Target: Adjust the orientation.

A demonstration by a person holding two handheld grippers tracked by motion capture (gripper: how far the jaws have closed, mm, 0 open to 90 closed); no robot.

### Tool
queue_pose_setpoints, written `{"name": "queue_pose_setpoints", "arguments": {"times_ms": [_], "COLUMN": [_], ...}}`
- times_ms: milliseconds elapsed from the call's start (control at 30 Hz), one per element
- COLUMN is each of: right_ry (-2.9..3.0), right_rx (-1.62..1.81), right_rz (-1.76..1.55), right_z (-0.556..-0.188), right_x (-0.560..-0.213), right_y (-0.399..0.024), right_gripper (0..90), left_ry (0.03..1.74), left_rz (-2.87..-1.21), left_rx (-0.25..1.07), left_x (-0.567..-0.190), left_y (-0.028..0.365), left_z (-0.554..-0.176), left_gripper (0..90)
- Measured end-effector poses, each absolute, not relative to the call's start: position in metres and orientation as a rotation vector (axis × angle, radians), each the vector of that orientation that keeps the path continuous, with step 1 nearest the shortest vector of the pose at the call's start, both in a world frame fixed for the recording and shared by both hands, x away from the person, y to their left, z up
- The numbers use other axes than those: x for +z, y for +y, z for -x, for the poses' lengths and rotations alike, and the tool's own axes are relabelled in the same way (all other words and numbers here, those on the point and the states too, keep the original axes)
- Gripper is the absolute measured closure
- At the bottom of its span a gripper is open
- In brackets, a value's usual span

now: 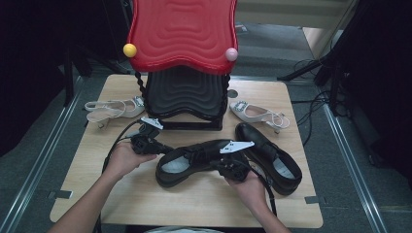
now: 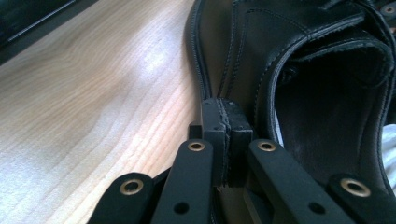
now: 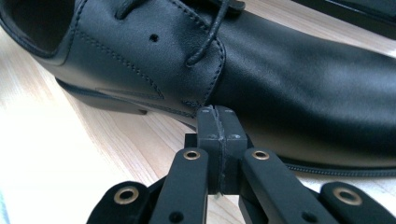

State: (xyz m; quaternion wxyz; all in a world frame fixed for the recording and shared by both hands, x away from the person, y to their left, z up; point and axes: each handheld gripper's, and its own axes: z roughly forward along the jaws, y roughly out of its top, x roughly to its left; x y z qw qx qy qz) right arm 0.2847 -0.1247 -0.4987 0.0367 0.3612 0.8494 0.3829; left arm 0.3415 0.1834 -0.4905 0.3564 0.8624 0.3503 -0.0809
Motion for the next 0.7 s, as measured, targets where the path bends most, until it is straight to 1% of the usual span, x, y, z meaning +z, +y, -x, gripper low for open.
{"name": "queue_pose_setpoints", "arguments": {"times_ms": [467, 700], "right_ry": [2.619, 2.637], "right_rx": [1.185, 1.169], "right_rz": [-1.143, -1.161], "right_z": [-0.292, -0.299], "right_x": [-0.5, -0.499], "right_y": [-0.125, -0.123], "right_gripper": [90.0, 90.0], "left_ry": [0.901, 0.912], "left_rz": [-2.22, -2.193], "left_rx": [-0.21, -0.251], "left_x": [-0.491, -0.494], "left_y": [0.182, 0.182], "left_z": [-0.322, -0.308], "left_gripper": [89.9, 89.9]}}
